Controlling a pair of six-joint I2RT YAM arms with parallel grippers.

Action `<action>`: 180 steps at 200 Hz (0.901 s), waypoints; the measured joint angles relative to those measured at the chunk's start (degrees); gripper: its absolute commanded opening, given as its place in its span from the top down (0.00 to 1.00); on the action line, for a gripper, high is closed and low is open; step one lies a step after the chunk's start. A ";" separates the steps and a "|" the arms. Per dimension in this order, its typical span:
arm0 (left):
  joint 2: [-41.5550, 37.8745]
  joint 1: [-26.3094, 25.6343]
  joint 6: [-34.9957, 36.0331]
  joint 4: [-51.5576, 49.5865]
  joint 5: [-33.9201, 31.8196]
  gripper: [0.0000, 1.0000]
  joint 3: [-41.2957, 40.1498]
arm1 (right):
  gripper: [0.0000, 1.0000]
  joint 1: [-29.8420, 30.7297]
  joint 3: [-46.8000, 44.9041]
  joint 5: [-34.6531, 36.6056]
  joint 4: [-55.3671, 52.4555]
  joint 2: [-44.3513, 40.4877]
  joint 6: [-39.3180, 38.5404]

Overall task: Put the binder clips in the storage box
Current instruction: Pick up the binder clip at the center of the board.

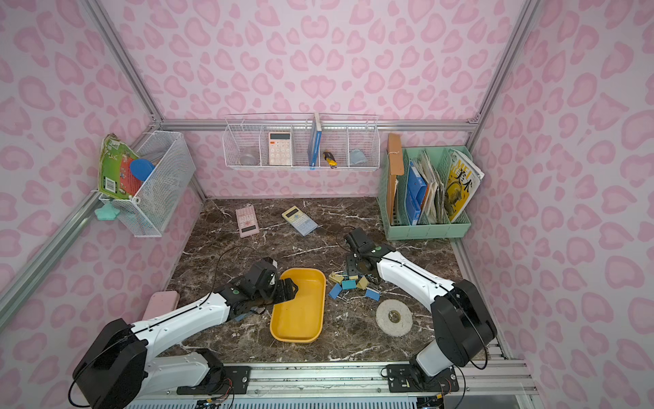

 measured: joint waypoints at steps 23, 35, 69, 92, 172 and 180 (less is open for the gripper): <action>-1.46 0.61 0.20 -0.79 0.24 0.14 -0.13 | 0.35 0.26 -0.02 -1.64 0.55 0.98 -1.81; -2.08 0.79 0.26 -1.16 0.28 0.14 -0.22 | 0.35 0.24 -0.26 -1.75 0.52 0.76 -2.49; -3.85 0.87 0.85 -1.70 0.50 0.14 -0.92 | 0.35 0.81 -3.45 -2.03 -0.92 -5.01 -3.80; -4.17 1.16 0.92 -2.23 0.87 0.13 -1.07 | 0.33 1.03 -4.92 -2.89 -2.67 -8.26 -4.66; -4.00 2.38 1.53 -2.14 2.75 0.13 -2.03 | 0.34 1.79 -7.23 -7.10 -3.54 -5.79 -4.90; -4.24 2.60 1.70 -2.27 2.89 0.13 -2.14 | 0.34 1.77 -7.23 -6.93 -3.52 -5.68 -4.70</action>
